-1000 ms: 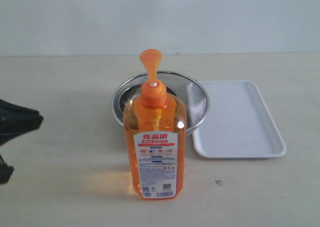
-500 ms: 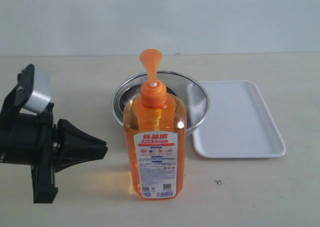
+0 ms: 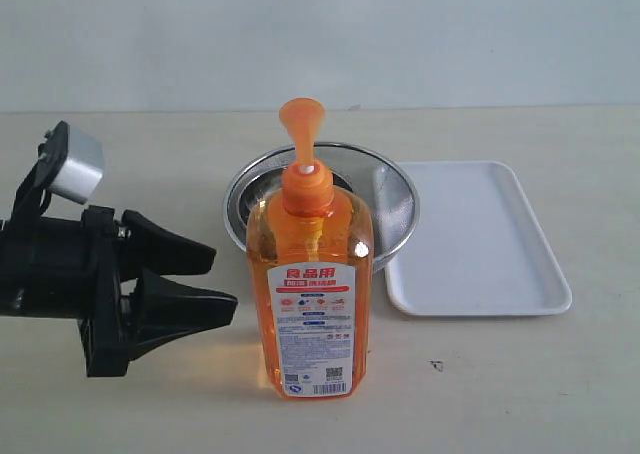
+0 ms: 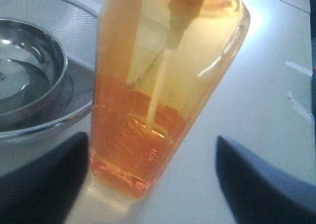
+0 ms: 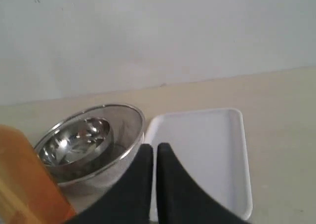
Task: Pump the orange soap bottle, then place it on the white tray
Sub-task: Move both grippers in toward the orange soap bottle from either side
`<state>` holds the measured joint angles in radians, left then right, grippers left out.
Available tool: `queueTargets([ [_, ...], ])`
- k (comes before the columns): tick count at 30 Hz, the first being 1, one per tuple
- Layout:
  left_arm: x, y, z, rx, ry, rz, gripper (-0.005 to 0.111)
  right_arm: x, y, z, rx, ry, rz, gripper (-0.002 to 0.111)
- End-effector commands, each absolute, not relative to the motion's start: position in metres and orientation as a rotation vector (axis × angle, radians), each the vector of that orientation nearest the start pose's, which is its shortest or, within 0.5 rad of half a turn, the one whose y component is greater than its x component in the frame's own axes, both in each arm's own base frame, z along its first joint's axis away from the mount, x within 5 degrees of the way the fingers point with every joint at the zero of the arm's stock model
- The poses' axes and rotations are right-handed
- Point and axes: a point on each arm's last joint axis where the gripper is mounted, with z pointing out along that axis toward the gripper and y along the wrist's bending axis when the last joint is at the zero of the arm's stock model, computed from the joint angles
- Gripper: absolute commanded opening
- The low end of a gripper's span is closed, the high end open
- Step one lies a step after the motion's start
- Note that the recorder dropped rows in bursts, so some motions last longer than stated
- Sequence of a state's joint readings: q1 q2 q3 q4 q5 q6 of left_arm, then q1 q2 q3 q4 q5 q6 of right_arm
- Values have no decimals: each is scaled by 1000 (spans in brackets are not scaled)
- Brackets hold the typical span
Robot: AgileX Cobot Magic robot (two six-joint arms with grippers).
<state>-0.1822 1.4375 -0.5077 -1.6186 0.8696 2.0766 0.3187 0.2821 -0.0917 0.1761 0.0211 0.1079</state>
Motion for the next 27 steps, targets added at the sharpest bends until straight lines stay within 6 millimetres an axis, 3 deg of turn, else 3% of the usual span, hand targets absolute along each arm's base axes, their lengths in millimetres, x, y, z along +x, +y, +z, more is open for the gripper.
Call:
queueTargets([
  [1,216,-110,199,879,1927,-902,96,92,30,226,-51,1753,420,0],
  [9,217,-110,201,870,1907,-902,100,127,43,234,-138,1849,342,0],
  [16,215,-112,202,893,1876,-922,100,168,77,247,-324,1852,333,0],
  [22,215,-112,202,941,1842,-888,100,193,100,235,-394,1893,340,0],
  [27,216,-114,200,948,1848,-904,100,205,107,226,-431,1931,325,0],
])
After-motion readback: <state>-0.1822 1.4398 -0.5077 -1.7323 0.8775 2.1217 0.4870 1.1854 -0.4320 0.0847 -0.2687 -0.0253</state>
